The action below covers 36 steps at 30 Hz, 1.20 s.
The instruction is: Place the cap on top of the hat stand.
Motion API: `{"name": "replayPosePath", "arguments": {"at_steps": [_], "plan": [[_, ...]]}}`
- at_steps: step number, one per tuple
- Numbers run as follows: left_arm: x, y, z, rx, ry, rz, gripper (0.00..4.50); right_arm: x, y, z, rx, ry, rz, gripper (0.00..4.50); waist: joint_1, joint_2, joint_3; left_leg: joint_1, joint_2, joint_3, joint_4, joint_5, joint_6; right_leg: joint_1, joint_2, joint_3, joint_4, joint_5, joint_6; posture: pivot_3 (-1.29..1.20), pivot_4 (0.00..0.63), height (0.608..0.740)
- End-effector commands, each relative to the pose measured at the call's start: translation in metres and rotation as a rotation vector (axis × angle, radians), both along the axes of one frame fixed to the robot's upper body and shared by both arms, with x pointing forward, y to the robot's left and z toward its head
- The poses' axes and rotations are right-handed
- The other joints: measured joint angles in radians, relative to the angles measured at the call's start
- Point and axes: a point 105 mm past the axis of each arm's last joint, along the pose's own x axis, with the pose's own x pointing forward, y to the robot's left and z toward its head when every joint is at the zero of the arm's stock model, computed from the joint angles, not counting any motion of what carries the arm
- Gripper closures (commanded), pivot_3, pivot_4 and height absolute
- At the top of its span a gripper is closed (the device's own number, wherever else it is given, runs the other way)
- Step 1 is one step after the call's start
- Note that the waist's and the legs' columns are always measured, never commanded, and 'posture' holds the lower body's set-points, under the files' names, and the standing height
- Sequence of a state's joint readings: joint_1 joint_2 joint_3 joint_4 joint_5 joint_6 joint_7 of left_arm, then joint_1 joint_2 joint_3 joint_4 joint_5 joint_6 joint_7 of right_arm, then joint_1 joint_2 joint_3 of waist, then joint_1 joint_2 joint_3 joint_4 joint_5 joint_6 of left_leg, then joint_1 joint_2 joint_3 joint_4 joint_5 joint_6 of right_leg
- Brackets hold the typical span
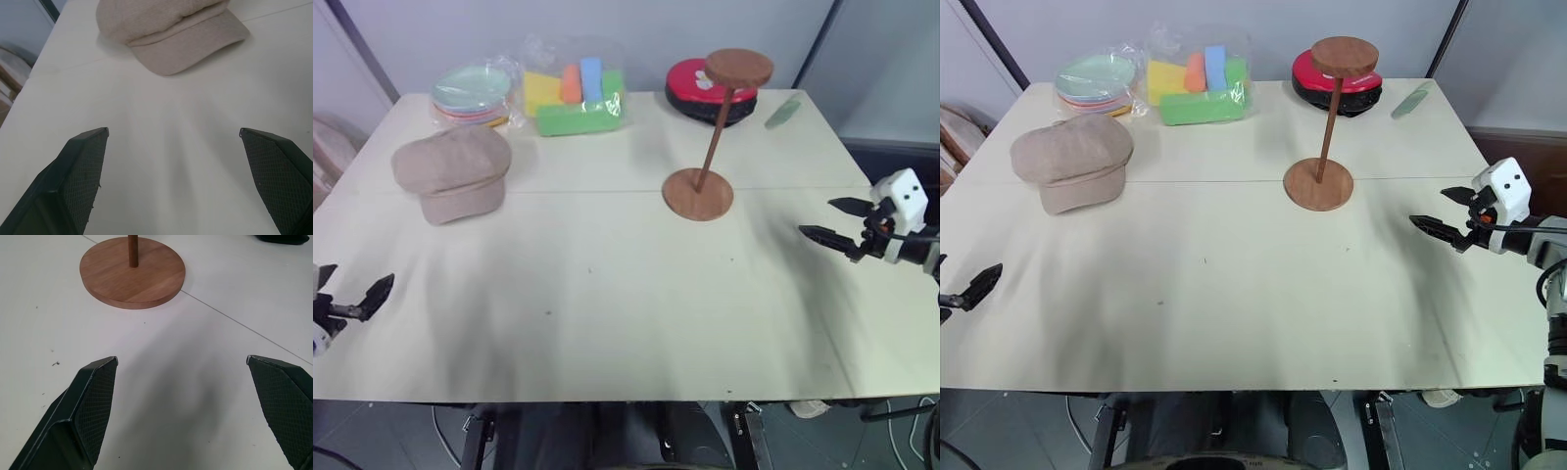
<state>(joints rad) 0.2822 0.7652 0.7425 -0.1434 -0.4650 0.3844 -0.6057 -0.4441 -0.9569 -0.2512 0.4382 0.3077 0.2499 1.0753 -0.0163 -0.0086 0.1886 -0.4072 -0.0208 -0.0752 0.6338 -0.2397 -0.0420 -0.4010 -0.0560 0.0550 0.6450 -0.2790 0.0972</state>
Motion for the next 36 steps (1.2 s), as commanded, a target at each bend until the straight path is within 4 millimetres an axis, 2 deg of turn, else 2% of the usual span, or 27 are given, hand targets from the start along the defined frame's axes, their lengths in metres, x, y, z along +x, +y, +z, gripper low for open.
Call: {"name": "replayPosePath", "arguments": {"at_steps": [1, 5, 9, 12, 17, 19, 21, 24, 29, 36], "plan": [[-0.002, -0.004, 0.014, 0.050, -0.041, -0.020, 0.00, 0.002, -0.002, 0.011, -0.013, -0.047, 0.000, 0.17, 0.000, 0.000, 0.000, 0.000, 0.000, 0.000, 0.000, 0.000, 0.000, 0.000, 0.000, 0.000, 0.000, 0.000, 0.000, 0.00, 0.150, 0.740], [0.002, -0.003, 0.018, 0.076, -0.051, -0.001, 0.00, 0.002, -0.003, 0.012, -0.029, -0.064, -0.008, 0.17, 0.000, 0.000, 0.000, 0.000, 0.000, 0.000, 0.000, 0.000, 0.000, 0.000, 0.000, 0.000, 0.000, 0.000, 0.000, 0.00, 0.150, 0.740], [0.015, -0.017, 0.026, 0.305, -0.022, -0.074, 0.00, 0.002, 0.008, 0.027, 0.004, -0.089, 0.028, 0.17, 0.000, 0.000, 0.000, 0.000, 0.000, 0.001, 0.000, 0.000, 0.000, 0.000, 0.001, 0.000, 0.000, 0.000, 0.000, 0.00, 0.150, 0.740], [0.030, -0.032, 0.027, 0.546, 0.006, -0.151, 0.00, -0.007, 0.035, 0.039, 0.006, -0.092, 0.136, 0.17, 0.002, 0.000, 0.000, 0.000, 0.000, 0.001, -0.001, 0.000, 0.000, 0.000, 0.001, 0.000, 0.000, 0.000, 0.000, 0.00, 0.150, 0.740], [0.071, -0.058, 0.021, 0.785, -0.015, -0.237, 0.00, -0.043, 0.111, 0.056, 0.075, -0.054, 0.400, 0.17, 0.005, 0.000, 0.000, 0.000, 0.000, 0.000, -0.002, 0.000, 0.000, -0.001, 0.001, 0.000, 0.001, 0.000, 0.001, 0.00, 0.150, 0.740], [0.090, -0.061, 0.012, 0.878, 0.005, -0.242, 0.00, -0.061, 0.141, 0.065, 0.127, -0.037, 0.508, 0.17, 0.005, 0.001, 0.000, -0.001, 0.000, -0.001, -0.002, 0.000, 0.000, -0.001, 0.001, 0.000, 0.001, 0.002, 0.003, 0.00, 0.150, 0.740], [0.105, -0.061, 0.001, 0.993, 0.031, -0.252, 0.00, -0.074, 0.158, 0.071, 0.165, -0.025, 0.572, 0.17, 0.004, 0.000, 0.000, -0.001, 0.000, -0.001, -0.002, 0.000, 0.000, -0.002, 0.002, -0.001, 0.002, 0.002, 0.004, 0.00, 0.150, 0.740], [0.128, -0.060, -0.013, 1.058, 0.040, -0.235, 0.00, -0.086, 0.177, 0.085, 0.238, -0.031, 0.637, 0.17, -0.001, -0.002, 0.001, -0.001, 0.000, -0.001, -0.002, 0.000, 0.000, -0.002, 0.004, -0.001, 0.002, 0.002, 0.005, 0.00, 0.150, 0.740], [0.161, -0.060, -0.034, 1.118, 0.063, -0.189, 0.00, -0.093, 0.191, 0.108, 0.293, -0.066, 0.669, 0.17, 0.007, -0.003, 0.000, -0.002, 0.000, -0.002, -0.001, 0.000, 0.000, -0.003, 0.004, -0.002, 0.004, 0.003, 0.005, 0.00, 0.150, 0.740], [0.191, -0.063, -0.038, 1.126, 0.056, -0.097, 0.00, -0.094, 0.189, 0.115, 0.281, -0.089, 0.621, 0.17, 0.010, -0.003, -0.001, -0.002, -0.002, -0.003, 0.000, 0.000, 0.000, -0.002, 0.004, -0.003, 0.005, 0.003, 0.006, 0.00, 0.150, 0.740]]}}
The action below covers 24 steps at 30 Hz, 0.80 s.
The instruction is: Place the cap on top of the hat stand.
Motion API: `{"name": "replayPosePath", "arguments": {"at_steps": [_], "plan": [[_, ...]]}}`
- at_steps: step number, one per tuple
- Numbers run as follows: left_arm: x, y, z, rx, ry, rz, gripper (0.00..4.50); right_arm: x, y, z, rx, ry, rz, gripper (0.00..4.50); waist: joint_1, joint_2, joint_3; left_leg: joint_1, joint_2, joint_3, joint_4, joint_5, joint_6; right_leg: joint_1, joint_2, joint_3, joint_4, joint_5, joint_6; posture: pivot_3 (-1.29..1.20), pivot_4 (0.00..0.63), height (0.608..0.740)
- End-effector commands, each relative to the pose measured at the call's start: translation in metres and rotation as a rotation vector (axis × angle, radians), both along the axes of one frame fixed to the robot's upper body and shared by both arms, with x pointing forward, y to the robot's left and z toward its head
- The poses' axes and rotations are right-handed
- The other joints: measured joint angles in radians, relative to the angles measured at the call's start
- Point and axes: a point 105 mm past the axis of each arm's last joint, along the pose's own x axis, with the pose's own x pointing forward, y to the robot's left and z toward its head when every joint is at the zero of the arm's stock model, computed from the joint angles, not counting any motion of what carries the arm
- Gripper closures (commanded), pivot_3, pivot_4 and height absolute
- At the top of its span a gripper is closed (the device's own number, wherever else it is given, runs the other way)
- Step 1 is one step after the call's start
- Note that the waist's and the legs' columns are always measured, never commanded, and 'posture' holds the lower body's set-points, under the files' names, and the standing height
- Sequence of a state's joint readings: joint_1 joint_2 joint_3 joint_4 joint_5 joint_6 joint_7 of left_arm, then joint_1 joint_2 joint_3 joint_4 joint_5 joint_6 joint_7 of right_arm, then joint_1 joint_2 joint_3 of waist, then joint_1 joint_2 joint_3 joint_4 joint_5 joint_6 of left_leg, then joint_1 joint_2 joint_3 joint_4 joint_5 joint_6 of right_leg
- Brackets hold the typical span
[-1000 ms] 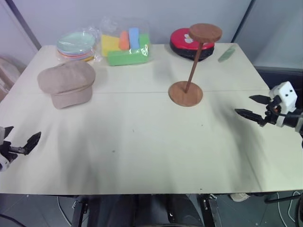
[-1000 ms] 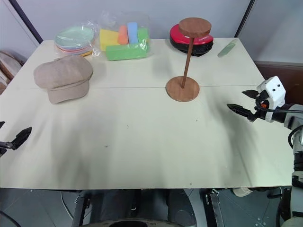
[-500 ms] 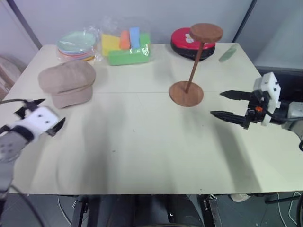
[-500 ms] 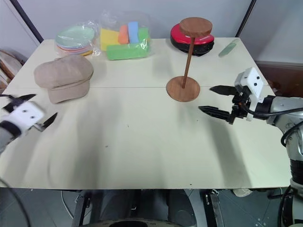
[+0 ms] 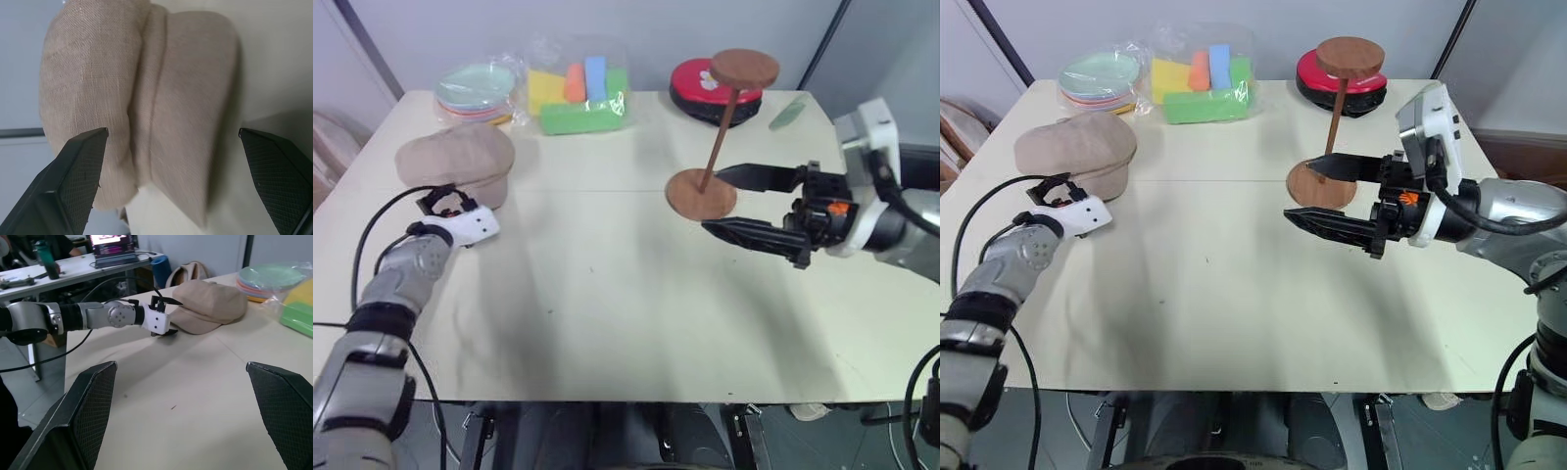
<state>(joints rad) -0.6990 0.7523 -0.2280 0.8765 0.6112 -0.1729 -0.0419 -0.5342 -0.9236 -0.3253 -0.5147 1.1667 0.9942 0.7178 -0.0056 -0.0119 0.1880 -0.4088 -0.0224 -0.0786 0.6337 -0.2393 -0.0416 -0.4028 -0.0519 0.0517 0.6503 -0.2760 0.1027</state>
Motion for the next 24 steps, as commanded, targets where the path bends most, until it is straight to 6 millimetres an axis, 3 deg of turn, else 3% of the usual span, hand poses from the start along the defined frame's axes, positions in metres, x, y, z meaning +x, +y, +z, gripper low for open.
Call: {"name": "replayPosePath", "arguments": {"at_steps": [1, 6, 8, 10, 16, 17, 20, 24], "plan": [[0.004, 0.009, -0.014, 0.014, 0.027, 0.071, 0.00, -0.008, -0.001, 0.012, -0.003, -0.061, -0.010, 0.17, -0.001, 0.000, 0.000, 0.000, 0.000, 0.000, 0.000, 0.000, 0.000, 0.000, 0.000, 0.000, 0.000, 0.000, 0.000, 0.00, 0.150, 0.740], [0.006, 0.015, -0.020, -0.030, 0.043, 0.133, 0.00, -0.008, 0.000, 0.022, 0.002, -0.088, -0.039, 0.17, -0.006, 0.001, -0.001, 0.001, 0.000, 0.001, 0.001, 0.000, 0.000, 0.000, 0.001, 0.000, 0.002, 0.000, 0.000, 0.00, 0.150, 0.740], [0.007, 0.015, -0.020, -0.045, 0.036, 0.142, 0.52, -0.005, -0.001, 0.023, 0.004, -0.092, -0.058, 0.00, -0.006, 0.002, -0.002, 0.001, 0.000, 0.000, 0.001, 0.000, 0.000, 0.000, 0.001, 0.000, 0.003, 0.000, 0.000, 0.00, 0.150, 0.740], [0.008, 0.012, -0.018, -0.055, 0.028, 0.132, 1.29, -0.004, -0.002, 0.023, 0.005, -0.090, -0.064, 0.00, -0.007, 0.002, -0.002, 0.001, 0.001, 0.000, 0.001, 0.000, 0.000, 0.000, 0.002, 0.000, 0.004, 0.000, 0.000, 0.00, 0.150, 0.740], [0.012, 0.012, -0.004, -0.064, -0.018, 0.112, 4.27, 0.000, -0.008, 0.024, 0.012, -0.100, -0.085, 0.00, -0.006, 0.001, -0.001, 0.000, 0.001, 0.000, 0.002, 0.000, 0.000, 0.000, 0.002, 0.000, 0.004, 0.000, 0.000, 0.00, 0.150, 0.740], [0.013, 0.012, 0.000, -0.059, -0.029, 0.109, 4.47, 0.002, -0.010, 0.023, 0.009, -0.094, -0.096, 0.00, -0.006, 0.001, -0.001, 0.000, 0.001, 0.000, 0.002, 0.000, 0.000, 0.000, 0.002, 0.000, 0.004, 0.000, 0.000, 0.00, 0.150, 0.740], [0.018, 0.009, 0.025, -0.038, -0.102, 0.077, 4.47, 0.012, -0.025, 0.021, 0.010, -0.068, -0.182, 0.00, -0.006, 0.001, -0.001, 0.000, 0.001, 0.001, 0.002, 0.000, 0.000, 0.000, 0.001, 0.000, 0.004, 0.000, 0.000, 0.00, 0.150, 0.740], [0.028, -0.018, 0.082, -0.064, -0.273, -0.059, 4.47, 0.012, -0.046, 0.027, -0.012, -0.114, -0.267, 0.00, 0.000, -0.001, 0.000, -0.002, 0.001, 0.001, 0.003, 0.000, 0.000, -0.002, 0.002, 0.000, 0.004, 0.000, 0.000, 0.00, 0.150, 0.740]]}}
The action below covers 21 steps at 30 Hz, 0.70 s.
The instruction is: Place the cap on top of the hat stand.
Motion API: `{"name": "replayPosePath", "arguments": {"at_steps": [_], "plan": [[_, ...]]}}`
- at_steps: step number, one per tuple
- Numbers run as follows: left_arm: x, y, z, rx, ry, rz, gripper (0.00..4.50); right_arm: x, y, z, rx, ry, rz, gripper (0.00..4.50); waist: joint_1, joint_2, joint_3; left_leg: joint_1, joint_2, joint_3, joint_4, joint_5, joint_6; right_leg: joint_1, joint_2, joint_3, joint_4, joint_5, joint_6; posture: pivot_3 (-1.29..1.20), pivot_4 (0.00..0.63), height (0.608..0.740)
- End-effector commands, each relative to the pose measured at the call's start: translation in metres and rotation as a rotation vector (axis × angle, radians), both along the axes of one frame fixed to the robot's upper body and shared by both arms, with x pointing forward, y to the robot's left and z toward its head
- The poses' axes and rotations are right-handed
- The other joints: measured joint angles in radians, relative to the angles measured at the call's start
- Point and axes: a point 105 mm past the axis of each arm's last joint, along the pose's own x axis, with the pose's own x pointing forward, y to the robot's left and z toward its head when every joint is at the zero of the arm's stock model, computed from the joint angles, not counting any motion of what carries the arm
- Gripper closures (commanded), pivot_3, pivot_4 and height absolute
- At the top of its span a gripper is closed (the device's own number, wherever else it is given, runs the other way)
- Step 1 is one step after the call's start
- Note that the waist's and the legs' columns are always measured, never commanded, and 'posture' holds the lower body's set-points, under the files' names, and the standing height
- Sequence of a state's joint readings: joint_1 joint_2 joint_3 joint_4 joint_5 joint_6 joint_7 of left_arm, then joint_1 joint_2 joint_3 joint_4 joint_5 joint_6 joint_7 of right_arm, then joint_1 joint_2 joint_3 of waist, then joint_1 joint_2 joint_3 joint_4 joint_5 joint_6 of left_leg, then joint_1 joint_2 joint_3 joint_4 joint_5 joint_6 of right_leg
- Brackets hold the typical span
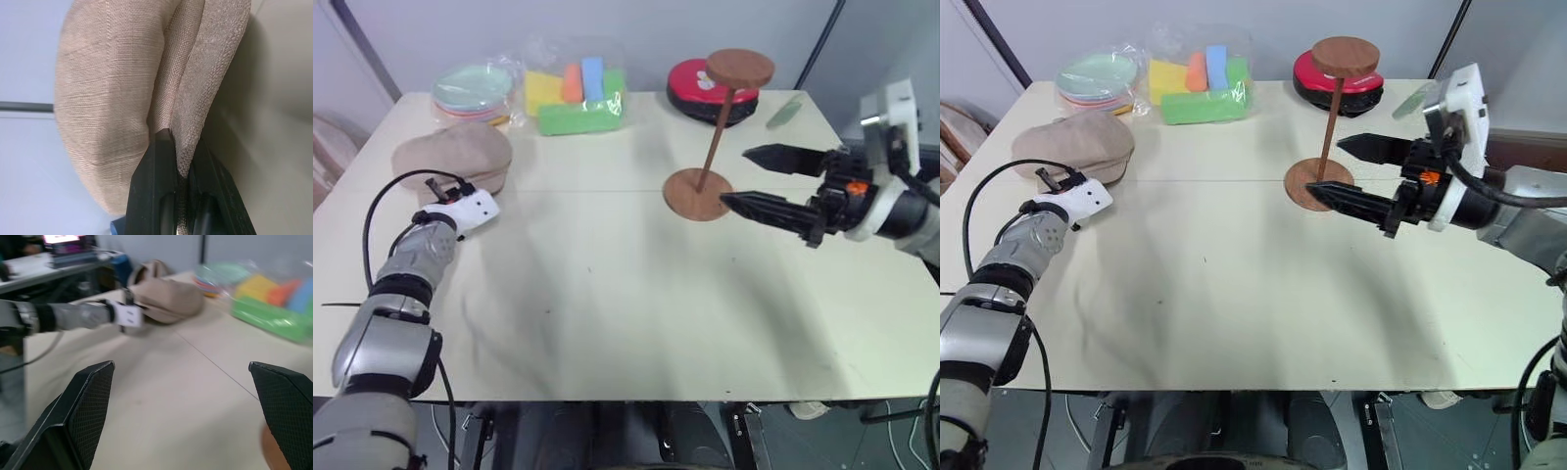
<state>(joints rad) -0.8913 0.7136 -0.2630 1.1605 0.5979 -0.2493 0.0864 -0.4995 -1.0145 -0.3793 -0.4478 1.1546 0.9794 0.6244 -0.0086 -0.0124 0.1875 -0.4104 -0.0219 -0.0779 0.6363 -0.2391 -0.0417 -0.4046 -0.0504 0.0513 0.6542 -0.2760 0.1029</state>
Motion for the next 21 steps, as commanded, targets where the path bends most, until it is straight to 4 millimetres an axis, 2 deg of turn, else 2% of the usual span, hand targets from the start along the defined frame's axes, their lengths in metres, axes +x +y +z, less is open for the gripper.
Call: {"name": "replayPosePath", "arguments": {"at_steps": [1, 3, 4, 8, 11, 14, 16, 19, 21], "plan": [[0.012, -0.035, 0.080, -0.020, -0.232, -0.162, 4.47, -0.006, -0.020, 0.023, -0.017, -0.117, -0.076, 0.00, 0.008, -0.001, 0.001, -0.001, 0.000, 0.000, 0.001, 0.000, 0.000, 0.000, 0.000, 0.000, 0.000, 0.000, 0.000, 0.00, 0.150, 0.740], [0.012, -0.061, 0.117, -0.044, -0.332, -0.264, 4.47, -0.010, -0.034, 0.028, -0.031, -0.138, -0.125, 0.00, 0.021, -0.002, 0.001, -0.004, 0.000, 0.000, 0.003, 0.000, 0.000, -0.002, 0.000, -0.001, 0.000, 0.000, 0.000, 0.00, 0.150, 0.740], [0.011, -0.069, 0.127, -0.049, -0.357, -0.293, 4.47, -0.011, -0.038, 0.030, -0.035, -0.143, -0.140, 0.00, 0.022, -0.002, 0.001, -0.008, 0.000, -0.001, 0.006, 0.000, 0.000, -0.003, 0.000, -0.002, 0.000, 0.000, 0.000, 0.00, 0.150, 0.740], [0.001, -0.141, 0.196, -0.134, -0.536, -0.525, 4.47, -0.023, -0.061, 0.044, -0.027, -0.179, -0.221, 0.00, 0.028, -0.002, 0.001, -0.016, -0.002, -0.003, 0.012, 0.000, 0.000, -0.005, -0.002, -0.003, -0.003, 0.003, 0.004, 0.00, 0.150, 0.740], [-0.011, -0.194, 0.224, -0.148, -0.603, -0.705, 4.47, -0.035, -0.070, 0.048, -0.052, -0.201, -0.257, 0.00, 0.026, -0.002, 0.001, -0.016, -0.004, -0.002, 0.013, 0.000, 0.001, -0.004, -0.002, -0.003, -0.005, 0.004, 0.006, 0.00, 0.150, 0.740], [-0.028, -0.248, 0.238, -0.129, -0.645, -0.896, 4.47, -0.044, -0.080, 0.055, -0.038, -0.225, -0.310, 0.00, 0.021, -0.002, 0.001, -0.016, -0.004, -0.001, 0.013, -0.001, 0.001, -0.004, -0.002, -0.002, -0.004, 0.004, 0.006, 0.00, 0.150, 0.740], [-0.038, -0.277, 0.240, -0.090, -0.663, -0.992, 4.47, -0.050, -0.083, 0.056, -0.030, -0.232, -0.330, 0.00, 0.017, -0.002, 0.001, -0.015, -0.004, 0.000, 0.012, -0.001, 0.001, -0.004, -0.001, -0.001, -0.004, 0.004, 0.006, 0.00, 0.150, 0.740], [-0.044, -0.315, 0.224, 0.003, -0.642, -1.091, 4.47, -0.056, -0.081, 0.052, -0.027, -0.233, -0.346, 0.00, 0.011, -0.002, 0.001, -0.013, -0.004, 0.001, 0.012, -0.001, 0.001, -0.004, 0.000, 0.000, -0.003, 0.004, 0.006, 0.00, 0.150, 0.740], [-0.043, -0.327, 0.208, 0.078, -0.617, -1.112, 4.47, -0.059, -0.080, 0.049, -0.027, -0.232, -0.357, 0.00, 0.007, -0.002, 0.001, -0.012, -0.004, 0.001, 0.012, -0.001, 0.001, -0.004, 0.001, 0.001, -0.003, 0.004, 0.006, 0.00, 0.150, 0.740]]}}
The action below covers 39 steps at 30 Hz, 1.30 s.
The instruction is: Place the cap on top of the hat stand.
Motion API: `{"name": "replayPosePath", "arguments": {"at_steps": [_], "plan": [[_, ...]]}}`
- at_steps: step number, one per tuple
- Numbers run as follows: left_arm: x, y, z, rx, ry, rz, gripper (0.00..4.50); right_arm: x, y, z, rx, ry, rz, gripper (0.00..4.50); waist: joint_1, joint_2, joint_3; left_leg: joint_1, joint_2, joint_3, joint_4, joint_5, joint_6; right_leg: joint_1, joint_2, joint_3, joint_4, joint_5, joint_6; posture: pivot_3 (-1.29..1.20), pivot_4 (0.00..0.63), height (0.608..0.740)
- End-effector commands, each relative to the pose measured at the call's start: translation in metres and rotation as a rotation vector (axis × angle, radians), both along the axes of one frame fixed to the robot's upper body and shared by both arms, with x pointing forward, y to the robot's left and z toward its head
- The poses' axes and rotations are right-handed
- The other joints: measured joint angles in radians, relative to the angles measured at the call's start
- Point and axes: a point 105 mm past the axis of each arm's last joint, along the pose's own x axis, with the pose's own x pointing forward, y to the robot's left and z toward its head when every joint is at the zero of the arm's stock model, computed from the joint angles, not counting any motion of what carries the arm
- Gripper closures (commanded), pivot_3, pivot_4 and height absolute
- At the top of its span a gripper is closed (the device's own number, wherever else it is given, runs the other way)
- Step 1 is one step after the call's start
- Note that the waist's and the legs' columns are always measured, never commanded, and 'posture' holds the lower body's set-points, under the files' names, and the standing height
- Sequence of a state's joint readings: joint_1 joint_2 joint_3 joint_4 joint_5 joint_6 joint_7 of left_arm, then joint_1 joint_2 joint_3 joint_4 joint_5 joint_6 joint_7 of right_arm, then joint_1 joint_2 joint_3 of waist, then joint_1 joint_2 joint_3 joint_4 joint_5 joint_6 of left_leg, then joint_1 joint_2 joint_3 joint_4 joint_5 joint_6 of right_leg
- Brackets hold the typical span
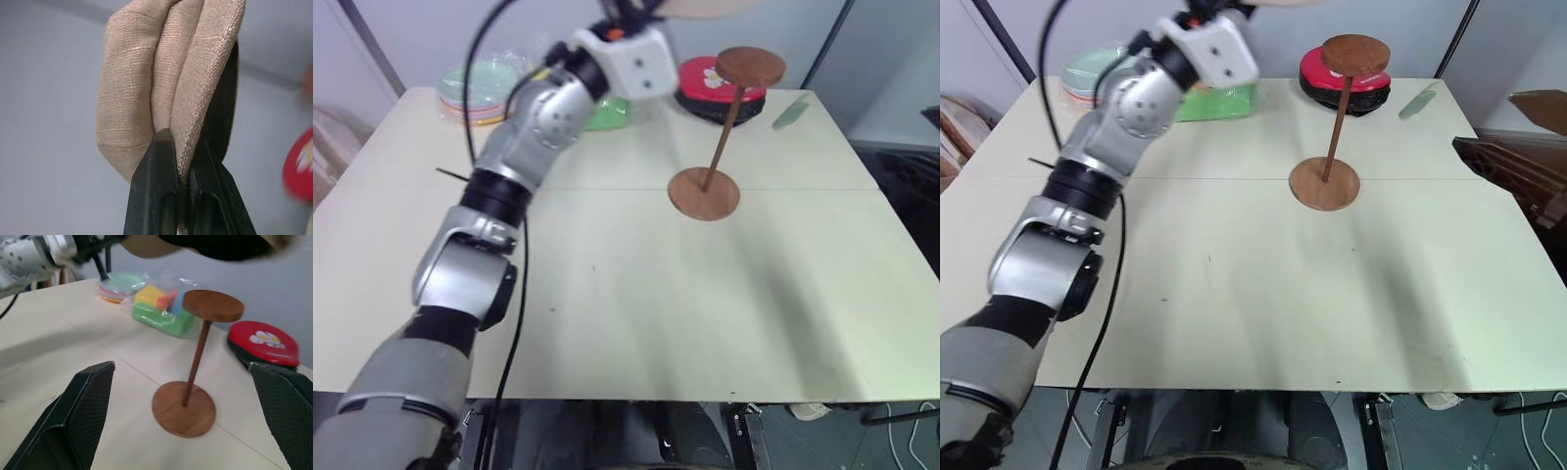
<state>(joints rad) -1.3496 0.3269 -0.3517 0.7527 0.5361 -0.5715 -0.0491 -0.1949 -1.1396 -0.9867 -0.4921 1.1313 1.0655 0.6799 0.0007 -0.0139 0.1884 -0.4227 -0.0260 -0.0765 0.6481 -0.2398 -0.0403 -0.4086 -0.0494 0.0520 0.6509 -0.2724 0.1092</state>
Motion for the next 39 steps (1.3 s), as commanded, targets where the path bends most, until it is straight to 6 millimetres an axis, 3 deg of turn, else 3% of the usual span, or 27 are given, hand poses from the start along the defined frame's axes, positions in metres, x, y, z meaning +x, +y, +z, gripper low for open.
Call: {"name": "replayPosePath", "arguments": {"at_steps": [1, 4, 9, 13, 16, 19, 24, 26, 33, 36, 39], "plan": [[0.001, -0.009, -0.013, 0.094, -0.062, 0.020, 4.47, -0.011, 0.003, 0.005, -0.002, -0.051, -0.018, 0.00, -0.005, 0.000, 0.000, 0.000, 0.000, 0.000, 0.000, 0.000, 0.000, 0.000, 0.000, 0.000, 0.000, 0.000, 0.000, 0.00, 0.150, 0.740], [0.004, -0.004, -0.029, 0.129, -0.054, 0.042, 4.47, -0.015, 0.004, 0.003, 0.012, -0.057, -0.033, 0.00, -0.014, 0.000, 0.000, 0.000, 0.000, 0.000, 0.000, 0.000, 0.000, 0.000, 0.000, 0.001, 0.001, 0.000, 0.000, 0.00, 0.150, 0.740], [-0.008, 0.000, -0.053, 0.192, -0.056, -0.006, 4.47, -0.016, 0.004, -0.001, 0.023, -0.047, -0.046, 0.00, -0.011, 0.000, 0.000, 0.000, 0.002, 0.000, 0.000, 0.000, 0.000, 0.000, 0.001, 0.001, 0.002, 0.000, 0.000, 0.00, 0.150, 0.740], [-0.018, -0.006, -0.084, 0.285, -0.071, -0.059, 4.47, -0.008, 0.007, -0.007, 0.015, -0.033, -0.050, 0.00, 0.006, 0.000, 0.000, 0.000, 0.002, 0.000, 0.001, 0.000, 0.000, 0.000, -0.001, 0.001, 0.001, 0.000, 0.000, 0.00, 0.150, 0.740], [-0.021, -0.009, -0.094, 0.304, -0.073, -0.078, 4.47, 0.000, 0.012, -0.018, -0.042, -0.012, -0.064, 0.00, 0.013, 0.000, 0.000, 0.000, 0.001, 0.000, 0.002, 0.000, 0.000, 0.001, -0.001, 0.000, 0.001, 0.000, 0.000, 0.00, 0.150, 0.740], [-0.021, -0.009, -0.097, 0.302, -0.064, -0.085, 3.46, 0.010, 0.019, -0.029, -0.106, -0.004, -0.078, 0.00, 0.011, 0.000, 0.000, 0.000, 0.001, -0.001, 0.002, 0.000, 0.000, 0.001, 0.000, 0.000, 0.001, 0.000, 0.000, 0.00, 0.150, 0.740], [-0.020, -0.001, -0.092, 0.276, -0.033, -0.079, 0.89, 0.023, 0.031, -0.040, -0.171, -0.020, -0.085, 0.00, 0.009, 0.001, 0.000, 0.000, 0.000, 0.000, 0.002, 0.000, 0.000, 0.001, 0.000, 0.000, 0.002, 0.000, 0.000, 0.00, 0.150, 0.740], [-0.023, 0.008, -0.096, 0.254, 0.050, -0.110, 0.03, 0.029, 0.039, -0.051, -0.248, -0.018, -0.090, 0.00, 0.006, 0.001, 0.000, 0.000, 0.000, 0.000, 0.002, 0.000, 0.000, 0.001, 0.000, 0.000, 0.002, 0.000, 0.000, 0.00, 0.150, 0.740], [-0.046, 0.051, -0.102, 0.202, 0.354, -0.221, 0.03, 0.037, 0.060, -0.085, -0.415, -0.038, -0.083, 0.00, -0.001, 0.001, 0.000, 0.001, 0.004, -0.001, 0.002, 0.000, 0.000, 0.000, 0.001, 0.001, 0.003, 0.000, 0.000, 0.00, 0.150, 0.740], [-0.043, 0.088, -0.111, 0.068, 0.782, -0.251, 0.03, 0.057, 0.061, -0.100, -0.620, -0.183, -0.183, 0.00, -0.012, 0.002, -0.001, 0.001, 0.004, -0.001, 0.002, 0.000, 0.000, 0.001, 0.001, 0.000, 0.004, 0.000, 0.000, 0.00, 0.150, 0.740], [-0.052, 0.114, -0.111, -0.081, 1.237, -0.367, 0.03, 0.073, 0.077, -0.106, -0.731, -0.355, -0.229, 0.00, -0.022, 0.001, 0.000, 0.003, 0.004, -0.001, 0.003, 0.001, -0.001, 0.001, 0.001, 0.000, 0.004, 0.000, 0.000, 0.00, 0.150, 0.740]]}}
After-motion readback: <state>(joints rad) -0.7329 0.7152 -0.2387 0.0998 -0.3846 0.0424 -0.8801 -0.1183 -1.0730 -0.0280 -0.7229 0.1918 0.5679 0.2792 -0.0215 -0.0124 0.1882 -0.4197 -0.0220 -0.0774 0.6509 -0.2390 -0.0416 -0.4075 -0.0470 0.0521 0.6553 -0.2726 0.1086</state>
